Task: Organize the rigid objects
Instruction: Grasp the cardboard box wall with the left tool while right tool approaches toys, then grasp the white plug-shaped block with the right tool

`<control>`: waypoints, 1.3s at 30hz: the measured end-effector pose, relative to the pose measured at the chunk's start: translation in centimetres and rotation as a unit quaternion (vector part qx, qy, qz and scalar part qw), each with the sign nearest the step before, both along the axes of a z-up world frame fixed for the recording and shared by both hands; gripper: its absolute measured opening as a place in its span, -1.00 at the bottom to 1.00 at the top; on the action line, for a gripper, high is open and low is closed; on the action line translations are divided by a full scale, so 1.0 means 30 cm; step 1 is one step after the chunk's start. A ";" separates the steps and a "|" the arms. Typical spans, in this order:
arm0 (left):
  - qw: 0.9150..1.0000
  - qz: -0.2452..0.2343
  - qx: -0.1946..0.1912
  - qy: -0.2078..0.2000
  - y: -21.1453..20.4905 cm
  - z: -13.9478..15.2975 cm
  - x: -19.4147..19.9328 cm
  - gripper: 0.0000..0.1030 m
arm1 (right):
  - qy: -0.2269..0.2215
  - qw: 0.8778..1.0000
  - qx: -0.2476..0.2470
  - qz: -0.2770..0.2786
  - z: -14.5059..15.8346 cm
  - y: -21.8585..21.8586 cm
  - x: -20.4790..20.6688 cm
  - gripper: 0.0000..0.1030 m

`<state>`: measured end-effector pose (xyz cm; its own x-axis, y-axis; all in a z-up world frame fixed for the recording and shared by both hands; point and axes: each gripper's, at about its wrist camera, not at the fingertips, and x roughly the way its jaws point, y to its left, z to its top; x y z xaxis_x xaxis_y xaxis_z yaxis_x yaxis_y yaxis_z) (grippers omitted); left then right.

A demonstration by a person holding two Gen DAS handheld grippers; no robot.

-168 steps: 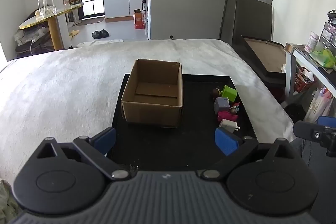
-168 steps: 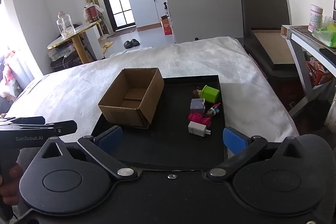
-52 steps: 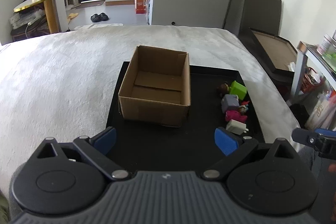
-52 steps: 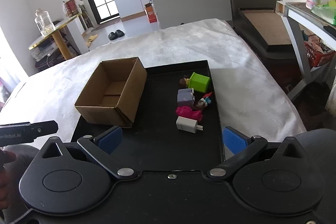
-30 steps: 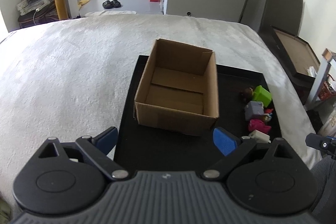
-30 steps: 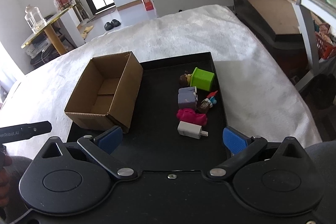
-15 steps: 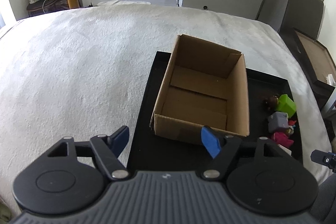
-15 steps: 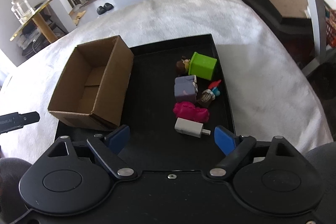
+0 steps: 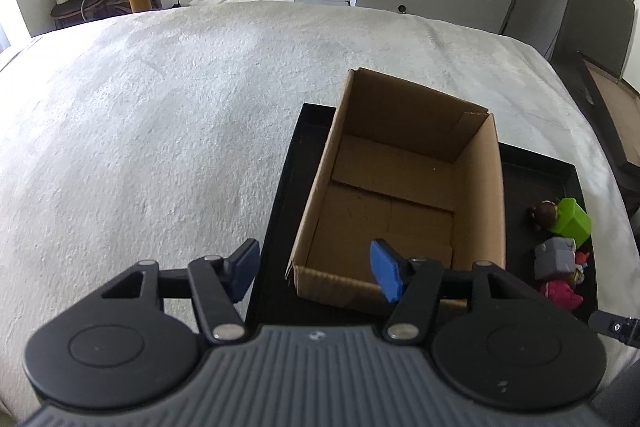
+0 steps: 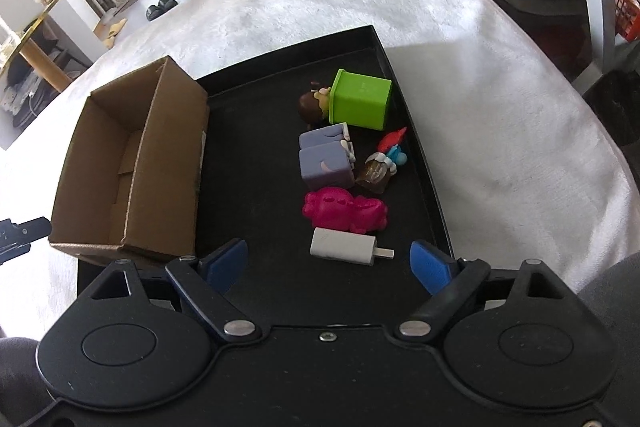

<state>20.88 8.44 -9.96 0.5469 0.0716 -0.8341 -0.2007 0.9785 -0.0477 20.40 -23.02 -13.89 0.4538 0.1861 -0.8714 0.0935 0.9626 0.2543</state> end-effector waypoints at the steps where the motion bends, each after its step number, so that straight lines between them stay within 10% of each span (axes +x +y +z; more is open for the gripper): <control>1: 1.000 0.001 0.001 0.003 0.000 -0.006 0.008 0.16 | 0.001 1.000 -0.003 0.000 -0.004 0.000 0.003 0.72; 10: 1.000 0.011 0.000 0.019 0.003 -0.042 0.047 -0.05 | 0.023 1.000 0.000 -0.010 -0.056 -0.012 0.027 0.72; 21: 0.998 0.032 -0.001 0.050 0.000 -0.064 0.065 -0.88 | 0.016 1.000 0.010 -0.018 -0.059 -0.056 0.014 0.73; 39: 0.997 0.028 -0.006 0.071 -0.009 -0.055 -0.013 -0.91 | 0.033 0.999 0.000 -0.011 -0.174 0.019 0.041 0.72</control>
<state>20.49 8.17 -11.61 0.4180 0.0890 -0.9041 -0.2605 0.9651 -0.0255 21.64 -22.45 -19.11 0.4000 0.1773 -0.8992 0.1314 0.9599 0.2477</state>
